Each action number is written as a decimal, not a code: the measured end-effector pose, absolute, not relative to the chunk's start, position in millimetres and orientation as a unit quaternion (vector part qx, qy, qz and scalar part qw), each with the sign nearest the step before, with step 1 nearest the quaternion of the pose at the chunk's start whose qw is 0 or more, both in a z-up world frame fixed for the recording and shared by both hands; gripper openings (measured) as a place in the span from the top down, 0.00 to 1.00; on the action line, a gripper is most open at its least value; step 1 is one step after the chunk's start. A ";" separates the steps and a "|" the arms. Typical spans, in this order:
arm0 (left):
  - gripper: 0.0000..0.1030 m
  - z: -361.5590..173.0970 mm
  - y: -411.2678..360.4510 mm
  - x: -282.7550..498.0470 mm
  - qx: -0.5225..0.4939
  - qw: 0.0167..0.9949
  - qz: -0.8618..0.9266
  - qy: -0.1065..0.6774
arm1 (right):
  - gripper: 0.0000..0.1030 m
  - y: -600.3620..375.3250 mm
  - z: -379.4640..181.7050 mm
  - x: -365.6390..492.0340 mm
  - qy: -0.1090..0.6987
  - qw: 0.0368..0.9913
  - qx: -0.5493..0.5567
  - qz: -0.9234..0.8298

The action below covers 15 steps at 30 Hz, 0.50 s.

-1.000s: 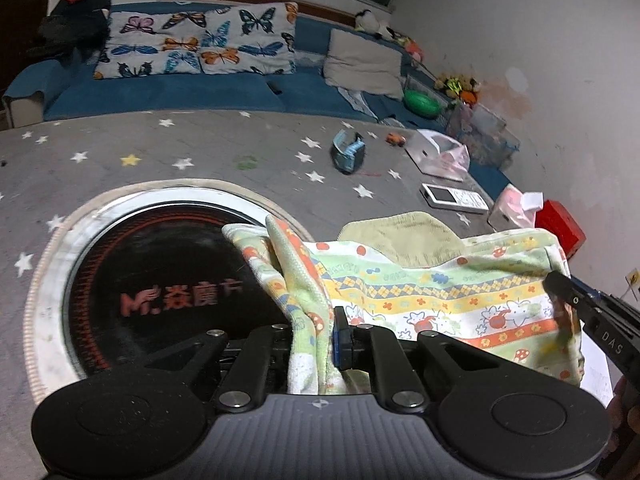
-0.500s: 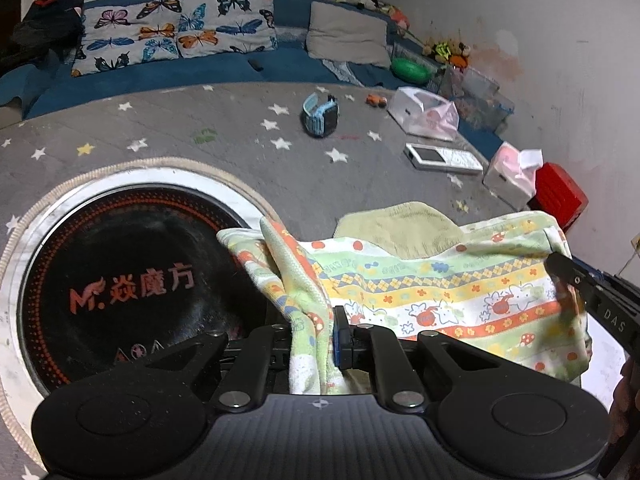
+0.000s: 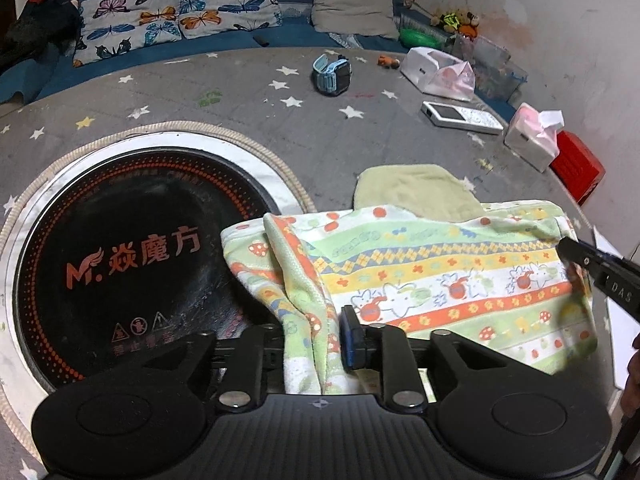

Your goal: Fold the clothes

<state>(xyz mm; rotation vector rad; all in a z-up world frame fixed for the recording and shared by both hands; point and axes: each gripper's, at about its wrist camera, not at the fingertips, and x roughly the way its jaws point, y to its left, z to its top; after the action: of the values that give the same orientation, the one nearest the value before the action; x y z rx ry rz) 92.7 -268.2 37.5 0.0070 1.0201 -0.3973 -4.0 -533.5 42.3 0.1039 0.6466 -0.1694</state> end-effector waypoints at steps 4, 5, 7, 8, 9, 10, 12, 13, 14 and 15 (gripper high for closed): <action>0.58 38.6 -261.6 93.2 0.012 0.859 -0.173 0.481 | 0.90 -538.0 39.9 -4.4 0.318 0.942 0.045 -0.098; 0.57 39.1 -259.6 94.0 0.012 0.860 -0.169 0.481 | 0.90 -538.6 40.2 -4.7 0.318 0.942 0.046 -0.097; 0.57 40.9 -257.0 95.8 0.011 0.864 -0.162 0.478 | 0.89 -538.2 40.6 -4.2 0.317 0.943 0.048 -0.090; 0.57 42.1 -256.4 96.5 0.011 0.865 -0.159 0.475 | 0.89 -536.1 40.1 -3.1 0.317 0.943 0.048 -0.085; 0.57 43.2 -256.6 97.1 0.013 0.867 -0.157 0.473 | 0.89 -534.0 39.6 -2.0 0.318 0.944 0.048 -0.079; 0.55 44.2 -257.1 97.6 0.014 0.868 -0.156 0.471 | 0.89 -531.8 39.1 -0.8 0.318 0.944 0.047 -0.075; 0.54 46.4 -259.1 99.1 0.018 0.871 -0.154 0.467 | 0.86 -524.7 37.0 4.7 0.320 0.944 0.049 -0.061; 0.52 47.6 -260.2 99.9 0.020 0.872 -0.153 0.465 | 0.84 -521.6 35.9 8.0 0.322 0.944 0.052 -0.054; 0.51 48.6 -261.9 100.6 0.022 0.873 -0.153 0.462 | 0.84 -518.0 34.3 11.7 0.324 0.943 0.053 -0.047; 0.49 49.5 -263.9 101.3 0.024 0.875 -0.153 0.459 | 0.83 -514.0 32.2 16.0 0.327 0.943 0.051 -0.042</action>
<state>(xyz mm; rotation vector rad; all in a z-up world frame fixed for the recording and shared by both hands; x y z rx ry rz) 101.3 -263.9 49.5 0.0509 0.9592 -0.3198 16.0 -514.0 32.2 0.1039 0.6666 -0.0851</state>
